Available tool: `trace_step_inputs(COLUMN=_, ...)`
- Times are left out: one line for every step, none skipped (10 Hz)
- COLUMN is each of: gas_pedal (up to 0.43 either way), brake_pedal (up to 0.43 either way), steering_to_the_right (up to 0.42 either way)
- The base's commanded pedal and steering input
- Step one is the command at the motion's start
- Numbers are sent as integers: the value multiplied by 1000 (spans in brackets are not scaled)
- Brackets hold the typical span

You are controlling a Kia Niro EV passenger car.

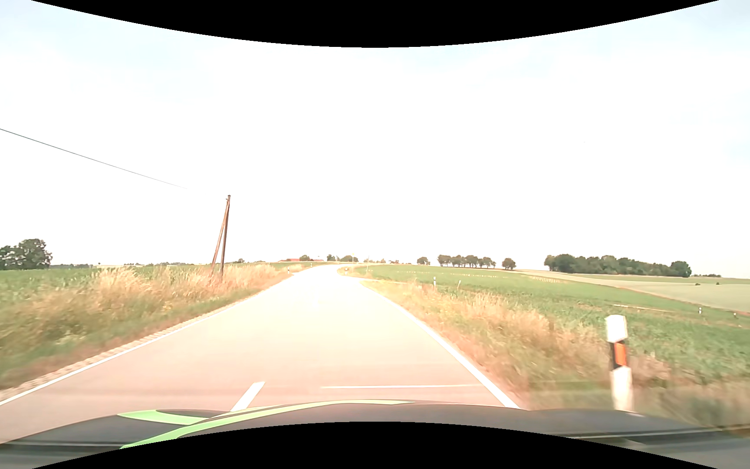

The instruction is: Follow the waypoints while adhering to traffic rules and regulations

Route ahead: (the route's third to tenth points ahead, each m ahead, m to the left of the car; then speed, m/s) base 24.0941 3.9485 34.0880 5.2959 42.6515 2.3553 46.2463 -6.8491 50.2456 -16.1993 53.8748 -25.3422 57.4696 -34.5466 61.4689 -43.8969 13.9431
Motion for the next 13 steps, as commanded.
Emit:
trace_step_inputs(gas_pedal=0, brake_pedal=226, steering_to_the_right=-30)
trace_step_inputs(gas_pedal=0, brake_pedal=232, steering_to_the_right=-30)
trace_step_inputs(gas_pedal=0, brake_pedal=238, steering_to_the_right=-32)
trace_step_inputs(gas_pedal=0, brake_pedal=244, steering_to_the_right=-32)
trace_step_inputs(gas_pedal=0, brake_pedal=250, steering_to_the_right=-32)
trace_step_inputs(gas_pedal=0, brake_pedal=250, steering_to_the_right=-32)
trace_step_inputs(gas_pedal=0, brake_pedal=256, steering_to_the_right=-32)
trace_step_inputs(gas_pedal=0, brake_pedal=262, steering_to_the_right=-32)
trace_step_inputs(gas_pedal=0, brake_pedal=262, steering_to_the_right=-32)
trace_step_inputs(gas_pedal=0, brake_pedal=268, steering_to_the_right=-31)
trace_step_inputs(gas_pedal=0, brake_pedal=268, steering_to_the_right=-31)
trace_step_inputs(gas_pedal=0, brake_pedal=274, steering_to_the_right=-30)
trace_step_inputs(gas_pedal=0, brake_pedal=274, steering_to_the_right=-30)
